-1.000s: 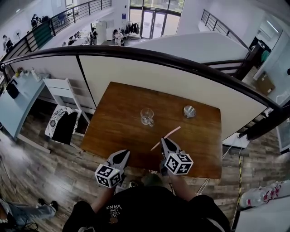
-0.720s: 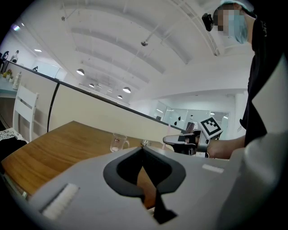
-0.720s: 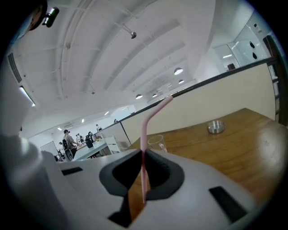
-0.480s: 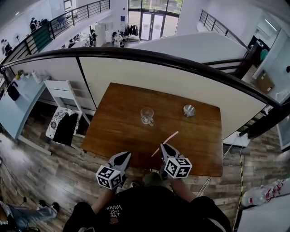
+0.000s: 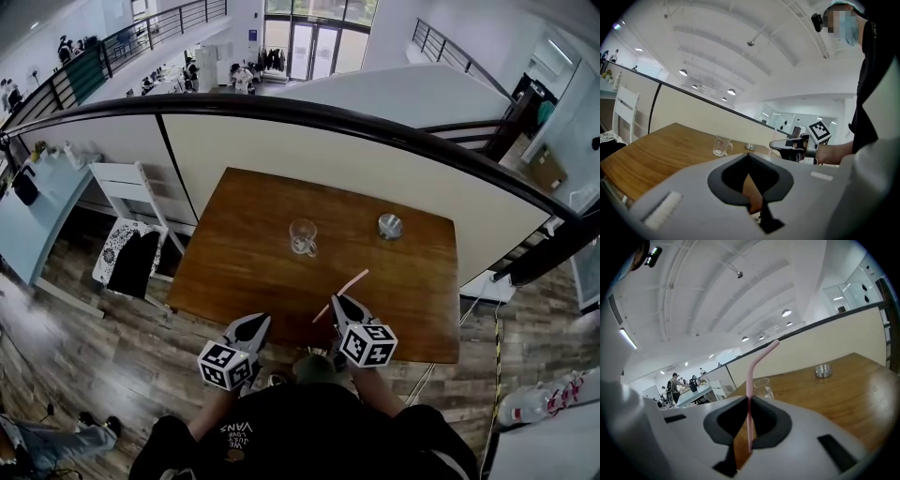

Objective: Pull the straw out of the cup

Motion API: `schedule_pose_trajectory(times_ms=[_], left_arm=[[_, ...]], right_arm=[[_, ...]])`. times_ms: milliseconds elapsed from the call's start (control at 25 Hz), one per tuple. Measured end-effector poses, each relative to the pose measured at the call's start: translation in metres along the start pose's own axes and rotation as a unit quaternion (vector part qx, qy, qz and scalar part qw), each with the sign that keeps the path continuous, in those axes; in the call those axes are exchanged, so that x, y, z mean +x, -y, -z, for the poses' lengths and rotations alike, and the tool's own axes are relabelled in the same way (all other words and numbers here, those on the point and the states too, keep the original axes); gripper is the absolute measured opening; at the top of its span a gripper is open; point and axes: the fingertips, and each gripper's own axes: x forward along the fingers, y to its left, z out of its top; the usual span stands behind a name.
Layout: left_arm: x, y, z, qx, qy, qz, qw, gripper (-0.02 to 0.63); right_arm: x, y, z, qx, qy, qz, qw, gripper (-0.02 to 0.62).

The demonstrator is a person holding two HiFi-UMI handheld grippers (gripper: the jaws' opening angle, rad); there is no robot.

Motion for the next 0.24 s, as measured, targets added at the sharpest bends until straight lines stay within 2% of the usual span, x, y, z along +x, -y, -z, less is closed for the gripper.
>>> schedule_pose_trajectory(times_ms=[240], left_arm=[[0.0015, 0.0041, -0.003, -0.002, 0.002, 0.003, 1.0, 0.012]], right_arm=[[-0.0001, -0.0023, -0.0052, 0.0, 0.006, -0.005, 1.0, 0.033]])
